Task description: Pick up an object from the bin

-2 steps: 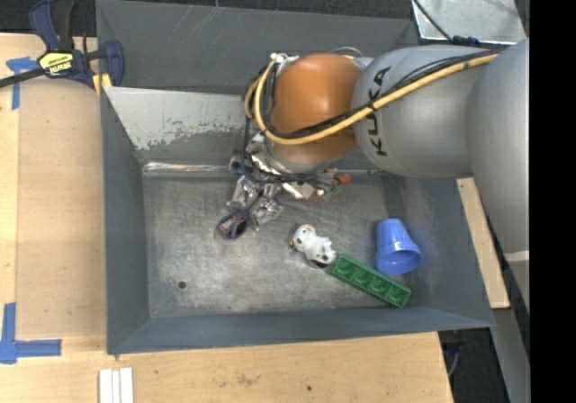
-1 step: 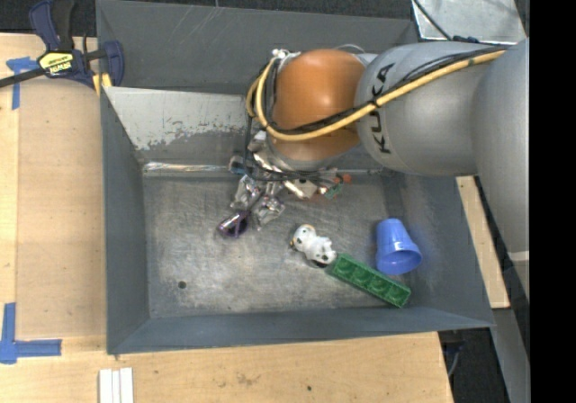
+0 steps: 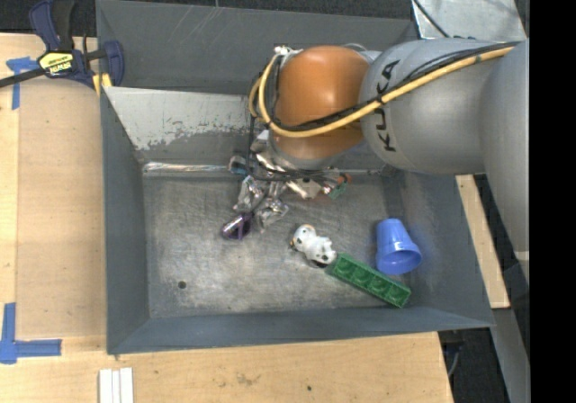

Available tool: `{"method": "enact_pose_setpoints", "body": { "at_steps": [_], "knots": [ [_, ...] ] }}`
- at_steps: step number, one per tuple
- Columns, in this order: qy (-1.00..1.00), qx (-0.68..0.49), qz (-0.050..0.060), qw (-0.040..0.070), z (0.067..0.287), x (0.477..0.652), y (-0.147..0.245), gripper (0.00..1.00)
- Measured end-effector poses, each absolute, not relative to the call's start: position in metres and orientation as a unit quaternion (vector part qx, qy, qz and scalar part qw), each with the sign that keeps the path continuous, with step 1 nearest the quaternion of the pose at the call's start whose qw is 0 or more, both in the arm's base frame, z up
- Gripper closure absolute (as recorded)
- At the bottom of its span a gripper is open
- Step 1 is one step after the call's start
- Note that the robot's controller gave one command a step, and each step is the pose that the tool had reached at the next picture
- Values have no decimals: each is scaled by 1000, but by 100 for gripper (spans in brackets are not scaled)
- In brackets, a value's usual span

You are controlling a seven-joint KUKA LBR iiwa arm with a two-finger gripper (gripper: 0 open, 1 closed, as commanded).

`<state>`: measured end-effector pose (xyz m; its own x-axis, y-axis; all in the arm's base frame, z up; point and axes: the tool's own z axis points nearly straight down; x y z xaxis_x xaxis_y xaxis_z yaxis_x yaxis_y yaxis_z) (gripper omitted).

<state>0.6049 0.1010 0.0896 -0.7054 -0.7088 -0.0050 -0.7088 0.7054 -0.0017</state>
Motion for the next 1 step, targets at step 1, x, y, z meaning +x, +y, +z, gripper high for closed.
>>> {"method": "enact_pose_setpoints", "body": {
  "at_steps": [1],
  "knots": [
    [924,-383,0,1,108,606,101,100]
  ]
}}
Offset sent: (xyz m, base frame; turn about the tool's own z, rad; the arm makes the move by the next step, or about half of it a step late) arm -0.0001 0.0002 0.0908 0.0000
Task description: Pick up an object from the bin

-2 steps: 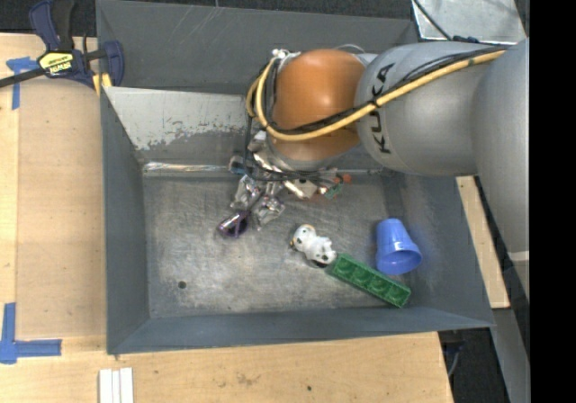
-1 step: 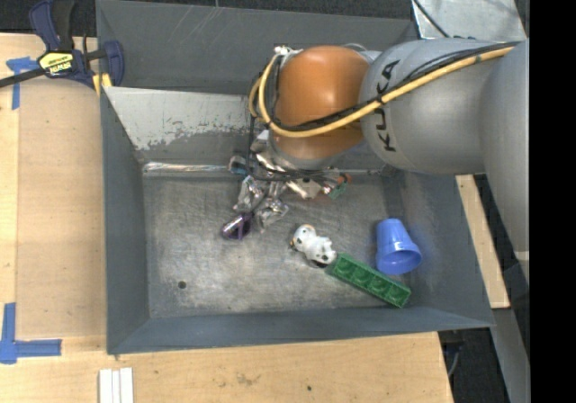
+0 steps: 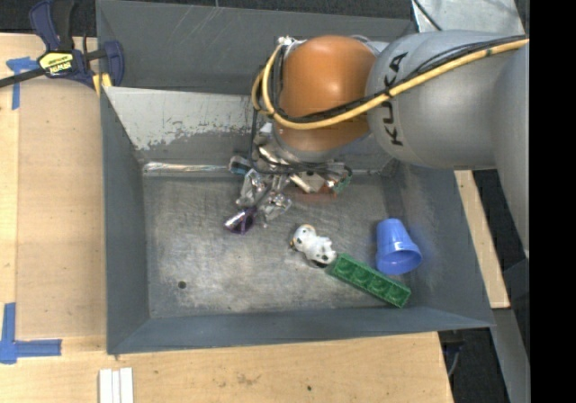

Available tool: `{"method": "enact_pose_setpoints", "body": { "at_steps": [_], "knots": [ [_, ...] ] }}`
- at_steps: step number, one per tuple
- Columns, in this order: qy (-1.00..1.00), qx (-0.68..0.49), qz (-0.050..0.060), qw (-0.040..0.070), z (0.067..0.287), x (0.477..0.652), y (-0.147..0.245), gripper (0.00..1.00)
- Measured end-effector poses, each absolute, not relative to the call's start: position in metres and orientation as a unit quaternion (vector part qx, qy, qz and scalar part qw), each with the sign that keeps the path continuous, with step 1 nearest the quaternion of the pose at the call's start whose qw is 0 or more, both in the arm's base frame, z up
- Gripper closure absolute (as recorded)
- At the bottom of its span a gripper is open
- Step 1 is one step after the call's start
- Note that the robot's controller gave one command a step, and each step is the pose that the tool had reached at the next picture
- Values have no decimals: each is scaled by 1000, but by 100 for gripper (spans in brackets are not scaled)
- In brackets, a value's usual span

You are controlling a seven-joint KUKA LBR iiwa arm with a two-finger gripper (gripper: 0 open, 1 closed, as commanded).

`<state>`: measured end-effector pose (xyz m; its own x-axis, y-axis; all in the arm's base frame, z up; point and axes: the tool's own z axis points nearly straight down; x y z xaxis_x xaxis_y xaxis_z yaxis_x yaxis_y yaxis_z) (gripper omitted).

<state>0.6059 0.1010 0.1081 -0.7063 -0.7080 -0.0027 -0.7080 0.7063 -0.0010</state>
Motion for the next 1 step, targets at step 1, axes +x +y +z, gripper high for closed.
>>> {"method": "enact_pose_setpoints", "body": {
  "at_steps": [1],
  "knots": [
    [924,-383,0,1,120,606,101,100]
  ]
}}
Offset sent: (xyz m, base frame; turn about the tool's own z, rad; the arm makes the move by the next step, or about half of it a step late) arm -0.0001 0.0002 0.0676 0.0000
